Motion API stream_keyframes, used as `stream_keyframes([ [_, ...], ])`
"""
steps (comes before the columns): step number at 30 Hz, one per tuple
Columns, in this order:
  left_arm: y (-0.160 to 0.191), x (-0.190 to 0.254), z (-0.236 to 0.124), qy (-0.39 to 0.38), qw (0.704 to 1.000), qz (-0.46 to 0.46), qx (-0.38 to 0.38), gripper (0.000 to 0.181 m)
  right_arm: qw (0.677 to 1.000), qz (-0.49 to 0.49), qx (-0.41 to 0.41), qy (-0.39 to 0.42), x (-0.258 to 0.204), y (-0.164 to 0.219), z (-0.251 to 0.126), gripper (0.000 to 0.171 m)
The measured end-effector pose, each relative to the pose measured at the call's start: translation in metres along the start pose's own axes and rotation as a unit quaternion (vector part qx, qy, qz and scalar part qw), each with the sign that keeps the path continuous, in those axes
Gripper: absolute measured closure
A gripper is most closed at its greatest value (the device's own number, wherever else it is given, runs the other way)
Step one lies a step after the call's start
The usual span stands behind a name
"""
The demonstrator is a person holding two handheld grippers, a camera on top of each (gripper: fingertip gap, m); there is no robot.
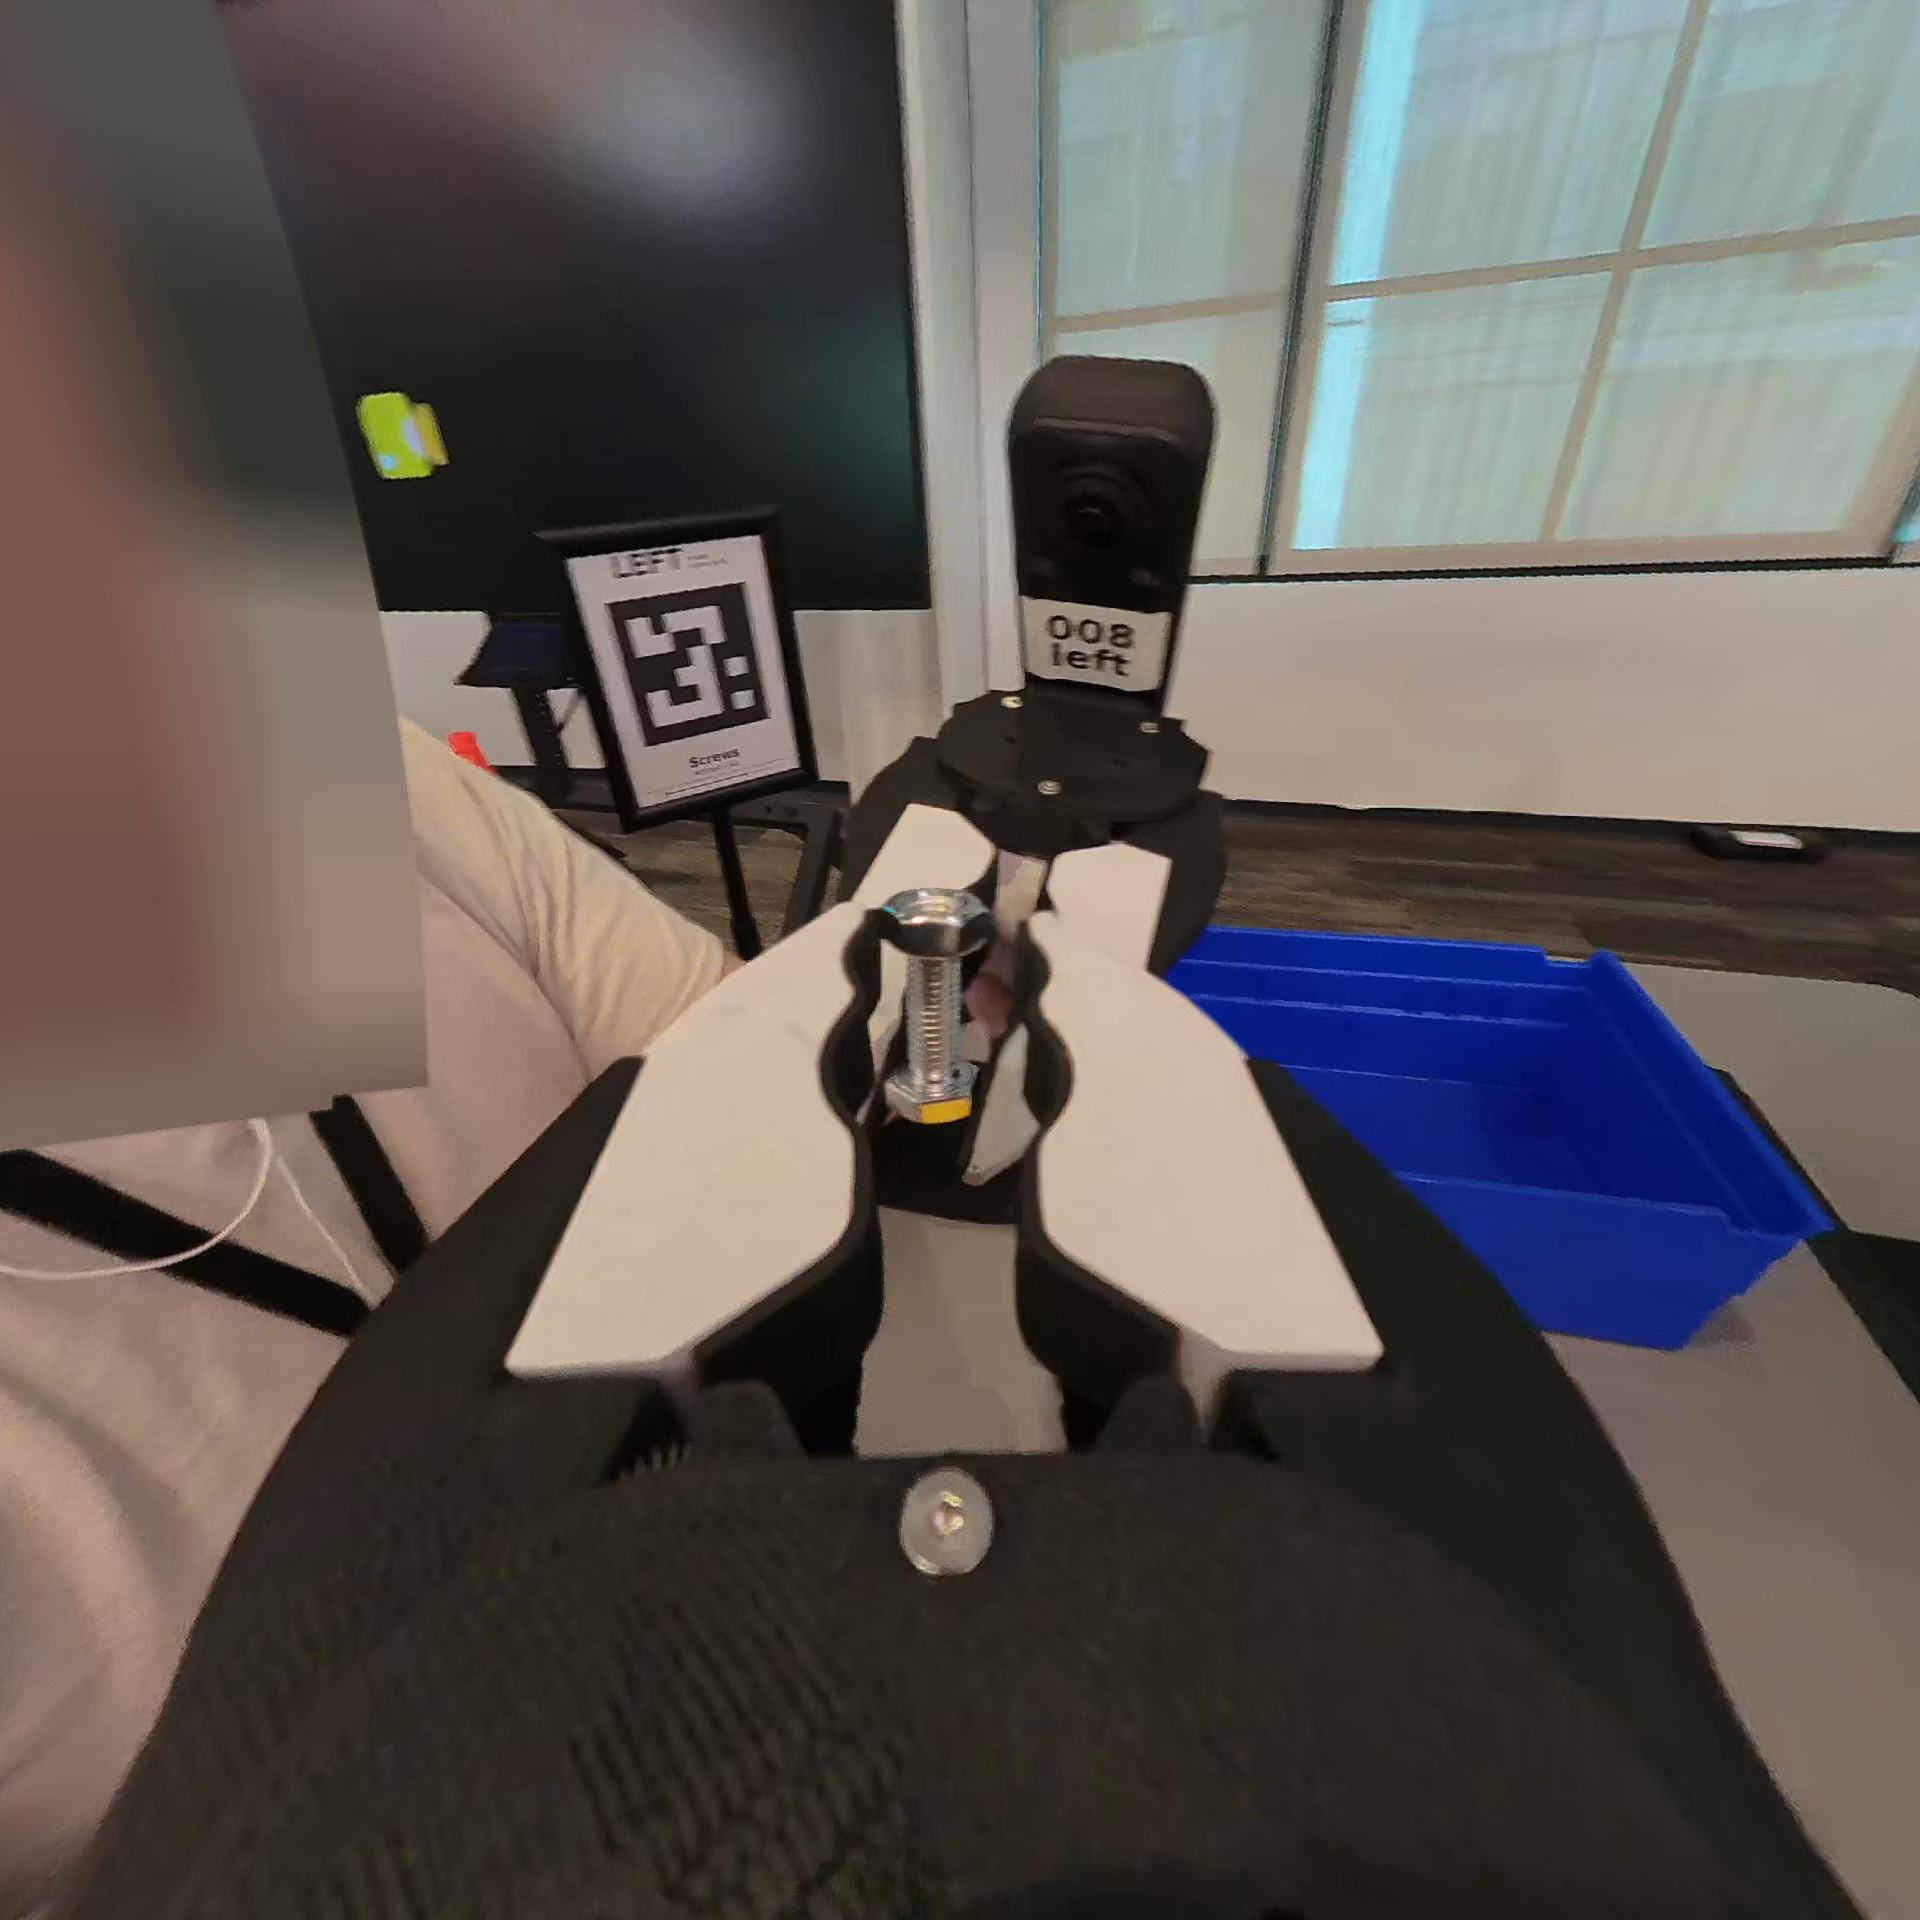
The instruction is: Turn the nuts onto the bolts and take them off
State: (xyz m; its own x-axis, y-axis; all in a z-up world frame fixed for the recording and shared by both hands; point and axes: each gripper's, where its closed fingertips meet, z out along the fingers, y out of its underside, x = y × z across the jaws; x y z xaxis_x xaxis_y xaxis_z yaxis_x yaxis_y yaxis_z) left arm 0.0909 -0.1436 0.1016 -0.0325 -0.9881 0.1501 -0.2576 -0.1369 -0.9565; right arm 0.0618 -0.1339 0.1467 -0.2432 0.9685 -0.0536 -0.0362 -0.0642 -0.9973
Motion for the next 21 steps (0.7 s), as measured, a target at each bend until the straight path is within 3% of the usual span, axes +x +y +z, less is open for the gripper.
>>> stream_keyframes([
  [2, -0.001, -0.002, -0.002, -0.002, 1.000, -0.008, 0.006, 0.164, 0.999, -0.011, -0.003, 0.034, 0.007, -0.001, 0.000, 0.131],
  [4, -0.002, -0.005, -0.003, -0.010, 1.000, -0.009, 0.008, 0.164, 0.998, -0.026, -0.007, 0.052, 0.008, -0.002, 0.002, 0.128],
  [16, -0.004, -0.004, -0.006, -0.011, 1.000, -0.009, 0.014, 0.164, 0.996, -0.034, 0.004, 0.084, 0.013, -0.012, -0.017, 0.135],
  [21, -0.003, -0.005, -0.004, -0.010, 1.000, -0.011, 0.011, 0.164, 0.997, -0.038, -0.010, 0.072, 0.005, -0.008, -0.003, 0.134],
])
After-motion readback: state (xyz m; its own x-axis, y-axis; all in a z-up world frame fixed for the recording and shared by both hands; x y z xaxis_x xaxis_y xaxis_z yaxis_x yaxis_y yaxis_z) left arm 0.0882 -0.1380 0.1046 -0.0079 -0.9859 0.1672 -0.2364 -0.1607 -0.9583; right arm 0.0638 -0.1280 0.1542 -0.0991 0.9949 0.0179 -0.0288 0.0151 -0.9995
